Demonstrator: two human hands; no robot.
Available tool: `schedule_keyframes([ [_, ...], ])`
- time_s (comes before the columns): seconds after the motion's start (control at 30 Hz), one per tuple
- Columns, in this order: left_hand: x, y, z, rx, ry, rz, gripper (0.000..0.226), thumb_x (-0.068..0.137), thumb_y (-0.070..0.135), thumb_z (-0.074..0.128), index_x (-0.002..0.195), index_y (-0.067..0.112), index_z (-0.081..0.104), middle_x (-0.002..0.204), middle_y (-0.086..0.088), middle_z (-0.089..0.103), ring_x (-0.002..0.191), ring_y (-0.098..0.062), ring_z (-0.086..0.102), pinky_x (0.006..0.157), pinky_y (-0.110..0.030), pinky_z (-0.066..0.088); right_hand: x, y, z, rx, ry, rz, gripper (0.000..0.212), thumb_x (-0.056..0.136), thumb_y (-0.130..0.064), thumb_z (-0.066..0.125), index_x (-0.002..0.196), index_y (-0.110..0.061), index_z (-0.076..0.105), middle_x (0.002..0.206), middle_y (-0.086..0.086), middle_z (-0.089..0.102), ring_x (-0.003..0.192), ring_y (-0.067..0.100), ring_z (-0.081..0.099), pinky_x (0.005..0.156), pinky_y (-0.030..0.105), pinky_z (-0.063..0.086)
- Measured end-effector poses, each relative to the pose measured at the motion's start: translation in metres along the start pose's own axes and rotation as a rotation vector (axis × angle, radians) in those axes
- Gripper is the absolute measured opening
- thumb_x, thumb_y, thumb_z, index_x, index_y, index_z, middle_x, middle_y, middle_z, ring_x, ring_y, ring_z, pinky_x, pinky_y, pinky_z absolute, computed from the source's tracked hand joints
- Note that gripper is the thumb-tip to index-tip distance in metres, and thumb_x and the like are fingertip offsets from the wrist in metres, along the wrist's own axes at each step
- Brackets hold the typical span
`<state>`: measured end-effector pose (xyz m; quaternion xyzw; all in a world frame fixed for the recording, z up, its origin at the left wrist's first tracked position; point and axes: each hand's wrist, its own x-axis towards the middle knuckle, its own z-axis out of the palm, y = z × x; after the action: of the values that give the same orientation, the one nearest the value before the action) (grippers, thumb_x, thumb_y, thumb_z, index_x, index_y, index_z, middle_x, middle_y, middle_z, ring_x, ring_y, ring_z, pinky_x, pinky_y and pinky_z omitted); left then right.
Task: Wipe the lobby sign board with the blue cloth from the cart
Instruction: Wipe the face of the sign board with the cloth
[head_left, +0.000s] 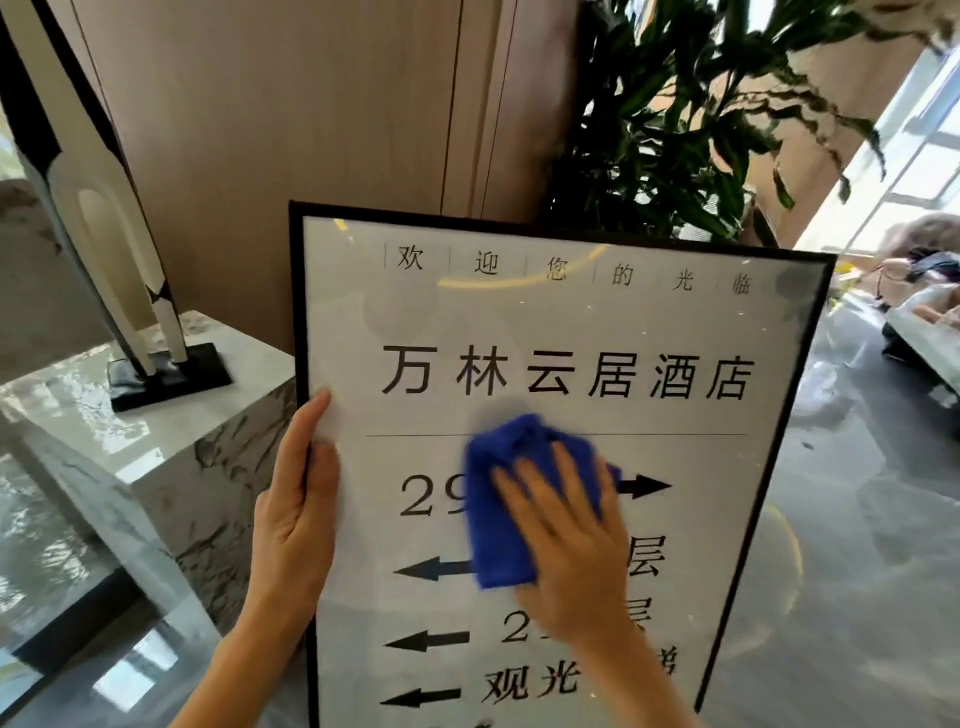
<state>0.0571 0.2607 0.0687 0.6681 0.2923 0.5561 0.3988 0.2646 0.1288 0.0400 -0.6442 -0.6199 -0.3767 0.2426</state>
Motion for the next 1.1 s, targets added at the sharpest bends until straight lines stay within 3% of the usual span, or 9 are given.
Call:
schedule_keyframes([
  [0.13, 0.000, 0.003, 0.002, -0.004, 0.033, -0.017, 0.048, 0.107, 0.026, 0.038, 0.130, 0.068, 0.042, 0.124, 0.051, 0.050, 0.107, 0.027, 0.051, 0.079, 0.008, 0.037, -0.003, 0.084, -0.023, 0.009, 0.156, 0.294, 0.058, 0.105, -0.043, 0.038, 0.159, -0.032, 0.020, 0.164, -0.009, 0.024, 0.154, 0.019, 0.020, 0.120, 0.061, 0.024],
  [0.37, -0.024, -0.013, 0.001, 0.030, 0.080, -0.061, 0.039, 0.103, 0.039, 0.040, 0.130, 0.066, 0.043, 0.098, 0.049, 0.059, 0.077, 0.027, 0.055, 0.066, 0.006, 0.042, -0.009, 0.113, -0.031, 0.080, 0.240, 0.432, 0.073, 0.088, -0.020, 0.048, 0.158, -0.023, 0.027, 0.166, -0.009, 0.023, 0.156, 0.025, 0.016, 0.126, 0.051, 0.011],
  [0.53, -0.027, -0.025, 0.001, 0.022, 0.115, -0.025, 0.037, 0.101, 0.042, 0.040, 0.132, 0.062, 0.045, 0.117, 0.045, 0.056, 0.094, 0.025, 0.054, 0.079, 0.001, 0.045, -0.009, 0.072, -0.016, 0.136, 0.290, 0.621, 0.083, 0.086, -0.010, 0.046, 0.160, -0.034, 0.016, 0.167, -0.014, 0.017, 0.157, 0.024, 0.008, 0.126, 0.051, 0.003],
  [0.67, -0.028, -0.027, 0.000, 0.022, 0.113, 0.020, 0.037, 0.103, 0.043, 0.039, 0.135, 0.063, 0.041, 0.135, 0.041, 0.048, 0.115, 0.018, 0.051, 0.095, -0.007, 0.044, 0.002, 0.017, 0.003, 0.084, 0.313, 0.732, 0.059, 0.104, -0.037, 0.034, 0.160, -0.027, 0.018, 0.166, -0.001, 0.024, 0.156, 0.023, 0.006, 0.124, 0.060, 0.007],
  [0.77, -0.030, -0.025, -0.002, 0.031, 0.089, 0.067, 0.037, 0.103, 0.050, 0.040, 0.138, 0.062, 0.037, 0.140, 0.043, 0.042, 0.124, 0.017, 0.045, 0.098, -0.009, 0.044, -0.001, -0.047, 0.022, 0.066, 0.213, 0.575, 0.060, 0.106, -0.045, 0.031, 0.160, -0.027, 0.015, 0.169, -0.009, 0.013, 0.157, 0.030, 0.005, 0.124, 0.060, 0.006],
  [0.83, -0.030, -0.025, -0.002, 0.044, 0.074, 0.083, 0.039, 0.105, 0.044, 0.039, 0.138, 0.064, 0.035, 0.141, 0.045, 0.039, 0.126, 0.019, 0.042, 0.097, -0.010, 0.044, -0.013, -0.091, 0.035, 0.050, 0.127, 0.424, 0.067, 0.103, -0.041, 0.040, 0.160, -0.030, 0.008, 0.169, -0.014, 0.002, 0.157, 0.028, 0.001, 0.125, 0.057, 0.002],
  [0.9, -0.030, -0.027, -0.002, 0.056, 0.075, 0.110, 0.043, 0.106, 0.035, 0.038, 0.137, 0.064, 0.035, 0.141, 0.046, 0.038, 0.128, 0.020, 0.039, 0.099, -0.002, 0.036, -0.028, -0.125, 0.044, 0.044, 0.063, 0.270, 0.079, 0.094, -0.035, 0.052, 0.161, -0.030, 0.009, 0.169, -0.013, 0.008, 0.157, 0.027, 0.004, 0.125, 0.056, 0.003],
  [1.0, -0.029, -0.029, -0.003, 0.008, 0.081, 0.104, 0.038, 0.105, 0.043, 0.040, 0.137, 0.063, 0.038, 0.145, 0.039, 0.039, 0.137, 0.008, 0.037, 0.108, -0.010, 0.034, -0.050, -0.141, 0.048, 0.069, -0.013, 0.087, 0.065, 0.100, -0.031, 0.040, 0.160, -0.030, 0.015, 0.165, -0.011, 0.018, 0.156, 0.022, 0.012, 0.126, 0.052, 0.004],
  [1.1, -0.031, -0.032, -0.003, -0.013, 0.079, 0.110, 0.039, 0.104, 0.044, 0.043, 0.140, 0.058, 0.039, 0.147, 0.036, 0.041, 0.138, 0.006, 0.038, 0.106, -0.010, 0.036, -0.067, -0.123, 0.042, 0.107, -0.085, -0.042, 0.064, 0.100, -0.029, 0.042, 0.160, -0.030, 0.019, 0.168, -0.013, 0.010, 0.156, 0.018, 0.015, 0.126, 0.049, 0.003],
])
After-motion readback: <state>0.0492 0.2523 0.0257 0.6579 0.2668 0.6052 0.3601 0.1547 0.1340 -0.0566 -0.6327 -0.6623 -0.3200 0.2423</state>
